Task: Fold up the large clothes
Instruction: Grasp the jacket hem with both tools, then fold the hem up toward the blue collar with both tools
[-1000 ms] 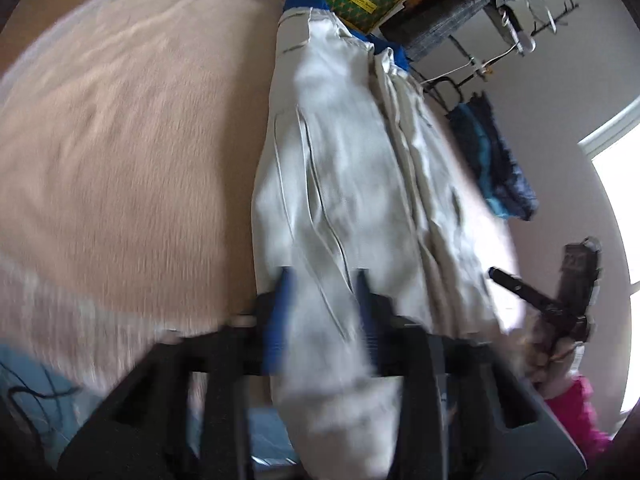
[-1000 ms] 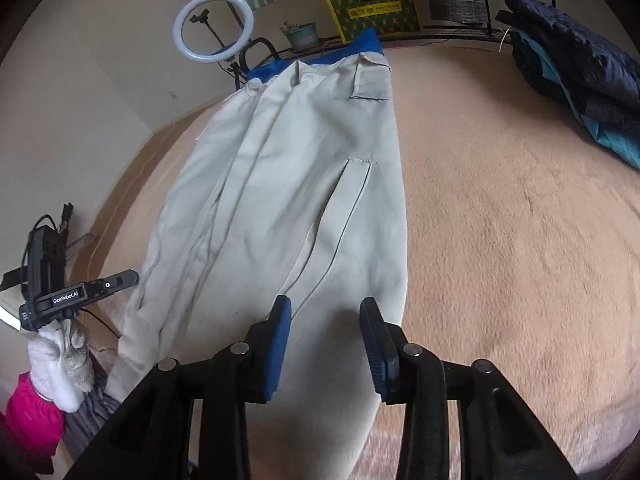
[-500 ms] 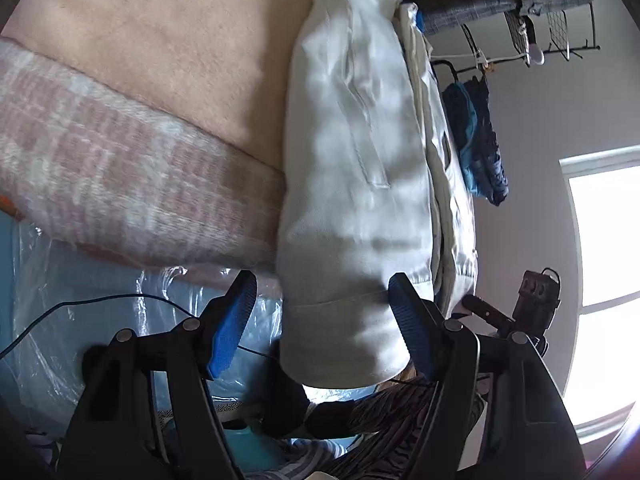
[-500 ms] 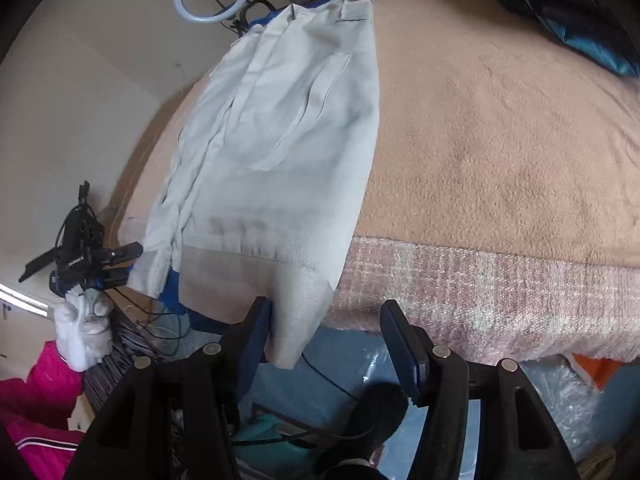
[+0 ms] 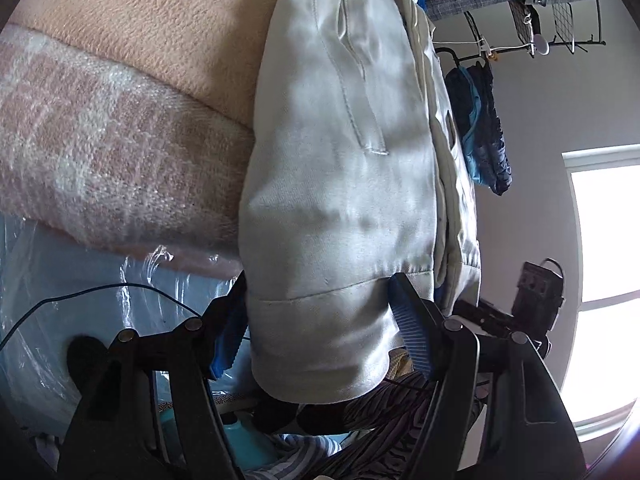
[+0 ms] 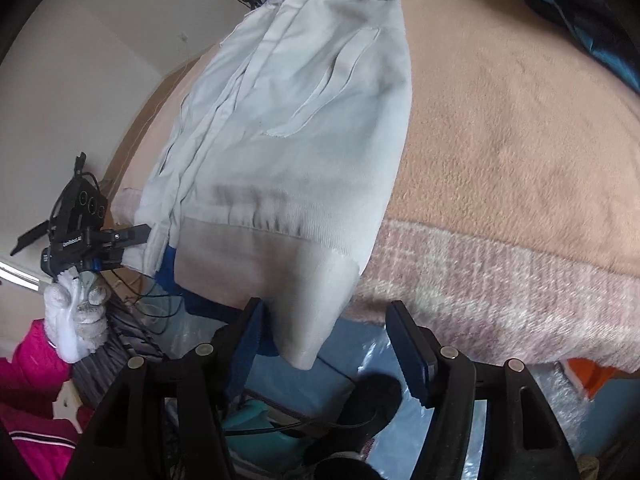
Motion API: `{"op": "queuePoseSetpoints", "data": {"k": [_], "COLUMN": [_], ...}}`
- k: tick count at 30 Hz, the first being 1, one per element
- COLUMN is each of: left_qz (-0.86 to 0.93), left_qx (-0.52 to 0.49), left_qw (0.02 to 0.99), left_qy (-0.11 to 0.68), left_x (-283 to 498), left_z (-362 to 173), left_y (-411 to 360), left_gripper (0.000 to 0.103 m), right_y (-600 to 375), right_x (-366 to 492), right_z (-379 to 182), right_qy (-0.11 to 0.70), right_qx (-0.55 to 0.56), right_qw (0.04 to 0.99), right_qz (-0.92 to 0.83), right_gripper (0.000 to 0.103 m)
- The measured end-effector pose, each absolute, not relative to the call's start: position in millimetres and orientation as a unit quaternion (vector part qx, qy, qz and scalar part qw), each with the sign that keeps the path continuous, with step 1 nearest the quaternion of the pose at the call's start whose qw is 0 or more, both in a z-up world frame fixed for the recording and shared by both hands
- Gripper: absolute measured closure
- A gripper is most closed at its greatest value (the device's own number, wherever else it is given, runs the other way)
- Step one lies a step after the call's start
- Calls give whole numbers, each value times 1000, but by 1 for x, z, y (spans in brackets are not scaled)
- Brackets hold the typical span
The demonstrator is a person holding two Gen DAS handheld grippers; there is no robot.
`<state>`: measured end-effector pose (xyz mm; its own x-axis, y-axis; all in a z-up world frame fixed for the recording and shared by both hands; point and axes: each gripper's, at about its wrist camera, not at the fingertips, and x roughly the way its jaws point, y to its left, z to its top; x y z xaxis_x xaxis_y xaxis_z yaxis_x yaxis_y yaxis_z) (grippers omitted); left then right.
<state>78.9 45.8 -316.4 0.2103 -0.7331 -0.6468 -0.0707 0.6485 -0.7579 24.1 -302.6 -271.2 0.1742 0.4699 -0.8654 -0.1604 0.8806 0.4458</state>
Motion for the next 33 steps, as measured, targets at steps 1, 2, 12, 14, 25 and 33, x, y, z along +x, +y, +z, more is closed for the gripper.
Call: {"op": "queuePoseSetpoints", "data": {"k": [1, 2, 12, 14, 25, 33], "left_qz": [-239, -239, -236, -237, -265, -274], "left_qx": [-337, -330, -310, -308, -343, -353], "left_qw": [700, 703, 706, 707, 705, 727], "left_qy": [583, 583, 591, 591, 562, 522], "left_x": [78, 77, 75, 75, 86, 122], "left_z": [-314, -312, -290, -283, -233, -185], "left_y": [44, 43, 41, 40, 40, 41], "left_gripper": [36, 38, 64, 70, 81, 81], "right_y": [-304, -305, -307, -309, -316, -320], "right_x": [23, 24, 34, 33, 36, 51], "right_z": [-277, -281, -290, -283, -240, -205], "right_qy": [616, 621, 613, 606, 537, 486], "right_qx": [148, 163, 214, 233, 307, 330], "right_qw": [742, 732, 711, 709, 728, 759], "right_qz": [220, 227, 270, 274, 296, 279], "right_gripper": [42, 43, 85, 93, 99, 100]}}
